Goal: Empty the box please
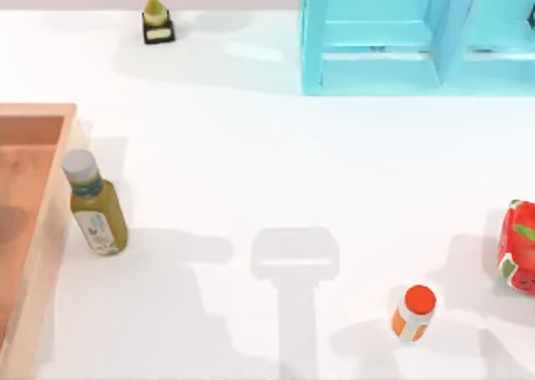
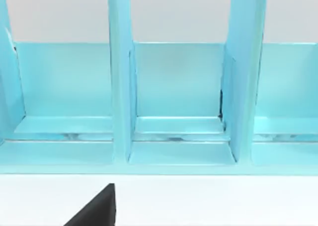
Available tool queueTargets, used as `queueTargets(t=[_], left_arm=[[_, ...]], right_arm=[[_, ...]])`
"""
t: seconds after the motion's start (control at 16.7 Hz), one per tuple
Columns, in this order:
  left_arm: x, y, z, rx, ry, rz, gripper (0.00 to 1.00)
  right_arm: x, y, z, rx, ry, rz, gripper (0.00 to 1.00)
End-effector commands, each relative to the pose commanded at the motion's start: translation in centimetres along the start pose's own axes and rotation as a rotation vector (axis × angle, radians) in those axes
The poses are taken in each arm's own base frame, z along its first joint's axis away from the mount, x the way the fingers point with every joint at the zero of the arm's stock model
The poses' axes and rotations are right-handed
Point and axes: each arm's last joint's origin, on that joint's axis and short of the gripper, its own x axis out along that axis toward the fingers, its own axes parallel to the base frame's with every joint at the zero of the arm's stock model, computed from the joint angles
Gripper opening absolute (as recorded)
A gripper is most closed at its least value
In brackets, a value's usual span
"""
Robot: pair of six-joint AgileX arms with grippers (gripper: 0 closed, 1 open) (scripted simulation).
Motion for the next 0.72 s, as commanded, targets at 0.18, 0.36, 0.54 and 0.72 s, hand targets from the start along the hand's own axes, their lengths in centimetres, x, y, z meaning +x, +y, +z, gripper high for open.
queueTargets(t=[0.18,0.36,0.54,0.72], left_arm=[[0.5,0.9,0.9,0.002,0.072,-0.027,1.0],[0.5,0.9,1.0,0.002,0.076,-0.029,1.0],[0.6,0.8,1.0,0.005,0.074,-0.028,1.0],[2.8,1.1,1.5,0.002,0.09,-0.034,1.0]], right_arm=[[0.0,0.0,0.0,0.0,0.0,0.0,1.0],[0.0,0.0,0.0,0.0,0.0,0.0,1.0],[0.0,0.0,0.0,0.0,0.0,0.0,1.0],[0.0,0.0,0.0,0.0,0.0,0.0,1.0]])
